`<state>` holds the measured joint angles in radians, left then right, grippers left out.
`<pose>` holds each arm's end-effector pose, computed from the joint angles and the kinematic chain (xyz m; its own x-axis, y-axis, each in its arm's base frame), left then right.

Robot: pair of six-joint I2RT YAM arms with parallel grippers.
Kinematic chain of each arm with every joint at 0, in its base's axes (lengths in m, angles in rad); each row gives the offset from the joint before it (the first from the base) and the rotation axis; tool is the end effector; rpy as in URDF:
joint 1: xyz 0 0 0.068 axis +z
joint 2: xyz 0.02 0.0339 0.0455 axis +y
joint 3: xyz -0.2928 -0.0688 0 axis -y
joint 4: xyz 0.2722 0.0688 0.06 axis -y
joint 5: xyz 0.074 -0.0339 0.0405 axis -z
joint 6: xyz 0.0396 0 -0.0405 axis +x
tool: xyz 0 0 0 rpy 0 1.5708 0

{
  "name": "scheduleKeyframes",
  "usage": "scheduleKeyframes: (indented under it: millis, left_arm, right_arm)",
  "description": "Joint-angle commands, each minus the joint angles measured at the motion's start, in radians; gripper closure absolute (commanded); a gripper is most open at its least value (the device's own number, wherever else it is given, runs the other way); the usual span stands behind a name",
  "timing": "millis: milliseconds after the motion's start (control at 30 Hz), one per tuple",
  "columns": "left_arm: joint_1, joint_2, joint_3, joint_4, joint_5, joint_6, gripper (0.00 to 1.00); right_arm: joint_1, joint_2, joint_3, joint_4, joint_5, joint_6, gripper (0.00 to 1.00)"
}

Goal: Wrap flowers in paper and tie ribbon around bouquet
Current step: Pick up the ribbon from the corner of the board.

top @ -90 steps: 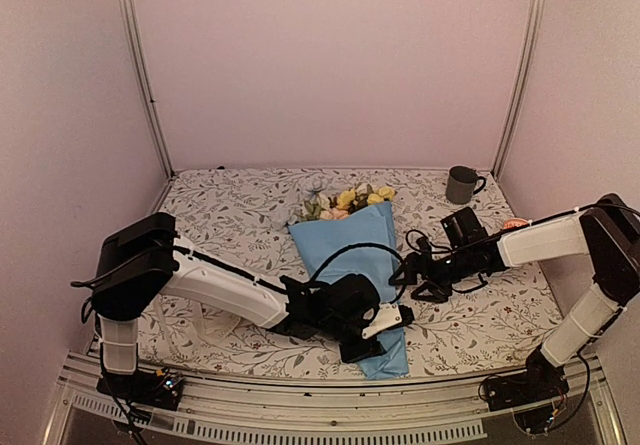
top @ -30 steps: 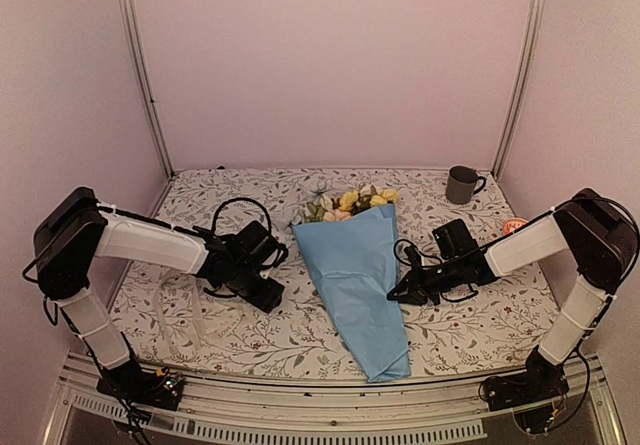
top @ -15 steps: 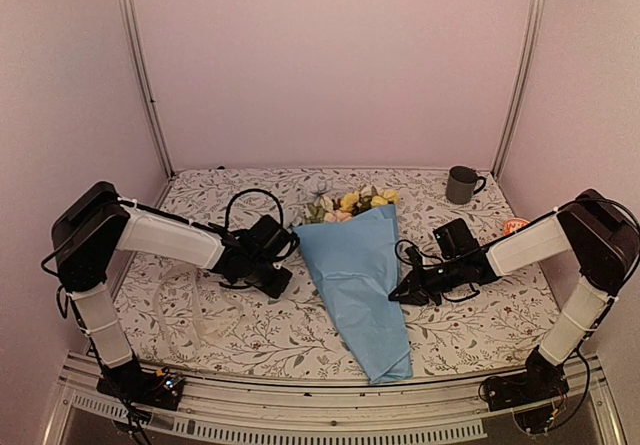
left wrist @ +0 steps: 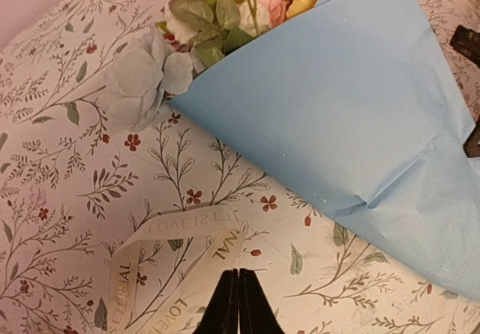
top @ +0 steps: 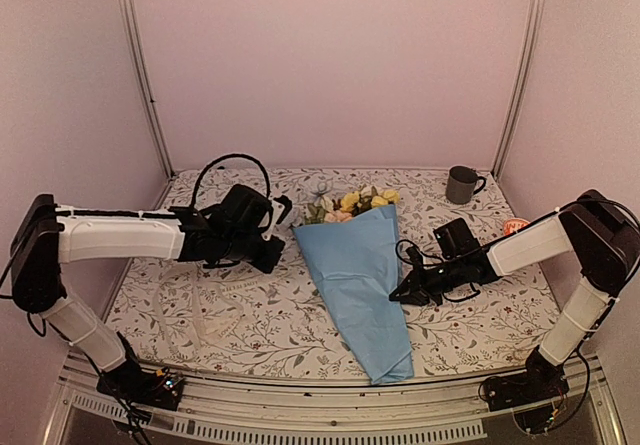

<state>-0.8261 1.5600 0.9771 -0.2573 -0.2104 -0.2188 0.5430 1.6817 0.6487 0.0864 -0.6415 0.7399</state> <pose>0.2449 -0.2535 0.2226 -0.6283 0.3685 -0.6852 0.5002 0.8659 0.0070 0.2490 0.1780 0.1157 -0.9941 0.0310 -0.1043 -0.0585 0.6558 0.7526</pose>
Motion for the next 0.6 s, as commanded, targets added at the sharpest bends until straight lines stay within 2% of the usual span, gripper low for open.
scheduleKeyframes:
  millis: [0, 67, 167, 267, 433, 567]
  left_arm:
    - [0.042, 0.058, 0.002, -0.047, 0.08, 0.017, 0.74]
    - [0.04, 0.125, 0.033, -0.071, 0.118, 0.016, 0.63]
    - [0.033, 0.181, 0.031, -0.03, 0.142, 0.013, 0.55]
    - [0.034, 0.232, 0.045, -0.012, 0.077, 0.016, 0.47]
    - [0.032, 0.307, 0.074, 0.008, -0.059, 0.038, 0.41]
    - [0.033, 0.367, 0.1, 0.017, -0.06, 0.04, 0.42]
  right_arm:
    - [0.003, -0.012, 0.02, -0.017, 0.006, -0.012, 1.0]
    - [0.003, -0.012, 0.02, -0.017, 0.006, -0.013, 1.0]
    - [0.004, -0.021, 0.017, -0.017, 0.011, -0.011, 1.0]
    - [0.004, -0.026, 0.016, -0.022, 0.013, -0.013, 1.0]
    - [0.004, -0.019, 0.019, -0.028, 0.008, -0.02, 1.0]
    - [0.004, -0.017, 0.017, -0.022, 0.003, -0.019, 1.0]
